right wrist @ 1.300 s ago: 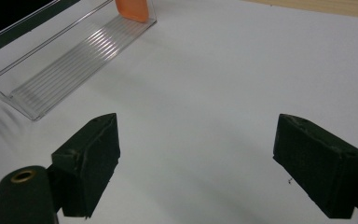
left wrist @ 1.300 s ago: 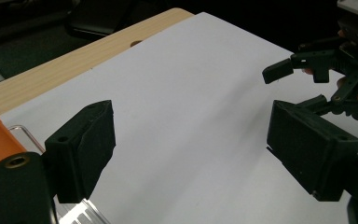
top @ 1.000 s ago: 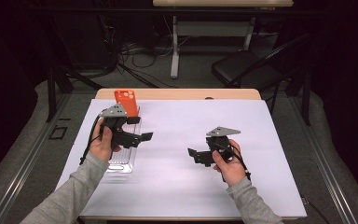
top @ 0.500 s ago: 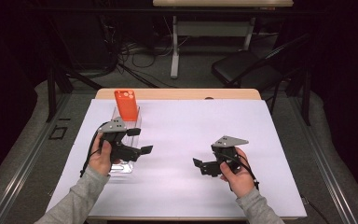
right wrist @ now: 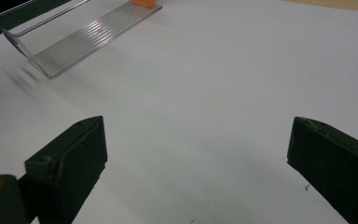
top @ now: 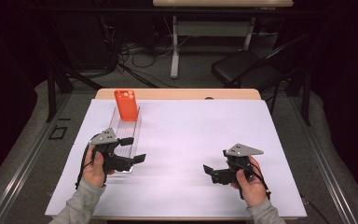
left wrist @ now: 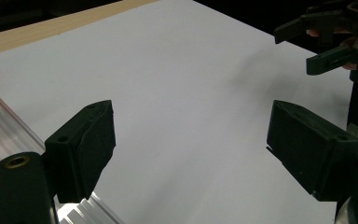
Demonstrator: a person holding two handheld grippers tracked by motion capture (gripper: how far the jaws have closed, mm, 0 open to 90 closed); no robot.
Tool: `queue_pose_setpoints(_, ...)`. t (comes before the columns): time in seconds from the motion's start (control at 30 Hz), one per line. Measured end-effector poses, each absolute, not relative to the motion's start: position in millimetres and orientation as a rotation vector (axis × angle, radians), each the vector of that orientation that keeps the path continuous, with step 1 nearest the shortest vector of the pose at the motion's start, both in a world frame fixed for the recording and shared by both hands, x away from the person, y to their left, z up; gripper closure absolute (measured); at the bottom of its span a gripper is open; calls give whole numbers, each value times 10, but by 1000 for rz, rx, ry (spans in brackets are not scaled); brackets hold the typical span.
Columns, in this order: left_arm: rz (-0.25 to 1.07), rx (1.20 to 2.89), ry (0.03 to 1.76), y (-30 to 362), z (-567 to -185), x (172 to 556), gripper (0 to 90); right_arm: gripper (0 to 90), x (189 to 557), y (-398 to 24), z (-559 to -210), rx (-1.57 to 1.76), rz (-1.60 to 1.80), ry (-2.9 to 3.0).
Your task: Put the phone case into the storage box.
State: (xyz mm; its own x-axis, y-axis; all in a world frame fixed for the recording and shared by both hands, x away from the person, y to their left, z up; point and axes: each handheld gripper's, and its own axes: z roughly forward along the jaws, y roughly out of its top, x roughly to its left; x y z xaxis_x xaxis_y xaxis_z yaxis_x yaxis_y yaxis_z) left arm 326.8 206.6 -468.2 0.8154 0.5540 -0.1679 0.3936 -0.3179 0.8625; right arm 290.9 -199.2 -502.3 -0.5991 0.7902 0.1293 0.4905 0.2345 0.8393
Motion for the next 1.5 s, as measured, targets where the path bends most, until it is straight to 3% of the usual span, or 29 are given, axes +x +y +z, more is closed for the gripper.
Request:
queue_pose_setpoints(0.87, 198, 1894, 801, 2348, -4943, 3191, 159, 35, 2720, -2472, -5253, 1320, 1256, 2072)
queue_pose_setpoints(1.5, 184, 1881, 795, 2390, -5028, 3214, 160, 41, 2755, -2579, -5335, 1367, 1274, 2005)
